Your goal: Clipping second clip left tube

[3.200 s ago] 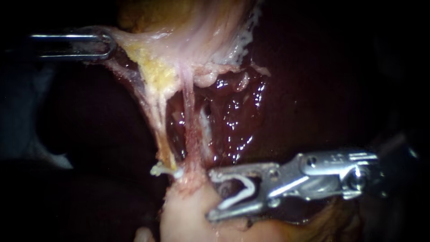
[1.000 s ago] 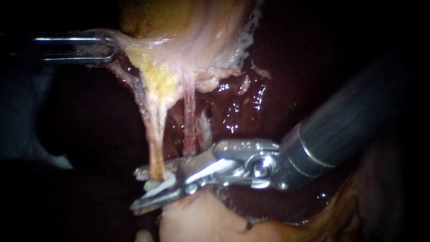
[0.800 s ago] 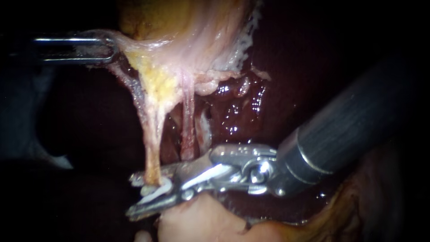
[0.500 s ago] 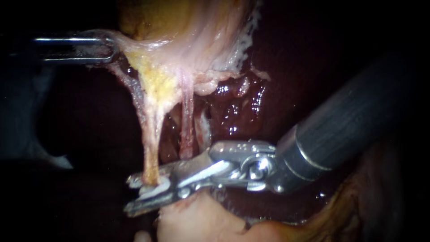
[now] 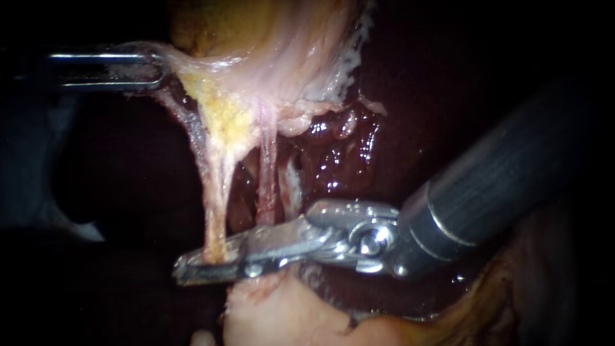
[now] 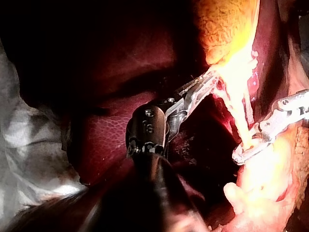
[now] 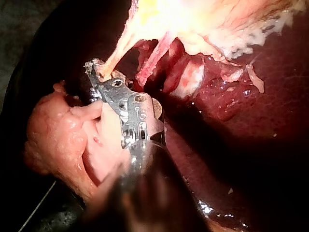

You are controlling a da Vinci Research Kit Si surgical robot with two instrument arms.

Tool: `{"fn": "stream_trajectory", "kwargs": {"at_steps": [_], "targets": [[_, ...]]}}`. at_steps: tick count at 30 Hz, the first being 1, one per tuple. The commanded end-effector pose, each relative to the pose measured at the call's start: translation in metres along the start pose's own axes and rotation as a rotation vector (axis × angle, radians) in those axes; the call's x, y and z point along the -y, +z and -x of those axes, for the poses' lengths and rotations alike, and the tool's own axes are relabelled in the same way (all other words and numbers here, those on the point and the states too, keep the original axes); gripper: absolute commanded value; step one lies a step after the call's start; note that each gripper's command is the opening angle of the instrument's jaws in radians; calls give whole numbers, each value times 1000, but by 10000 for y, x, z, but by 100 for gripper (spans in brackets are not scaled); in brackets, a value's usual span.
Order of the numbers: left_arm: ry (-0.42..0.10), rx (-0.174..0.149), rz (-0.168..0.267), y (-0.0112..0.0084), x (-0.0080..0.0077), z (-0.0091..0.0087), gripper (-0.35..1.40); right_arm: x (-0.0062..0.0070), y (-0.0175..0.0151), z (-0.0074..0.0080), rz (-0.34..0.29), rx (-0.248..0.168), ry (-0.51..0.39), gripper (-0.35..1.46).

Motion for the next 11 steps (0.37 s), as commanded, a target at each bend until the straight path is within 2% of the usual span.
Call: {"fn": "stream_trajectory", "kwargs": {"at_steps": [1, 11], "targets": [[0, 0, 0, 0, 0, 0, -35, -1, -1, 0, 1, 1, -2, -35], [0, 0, 0, 0, 1, 0, -35, -4, -3, 1, 1, 2, -2, -35]]}}
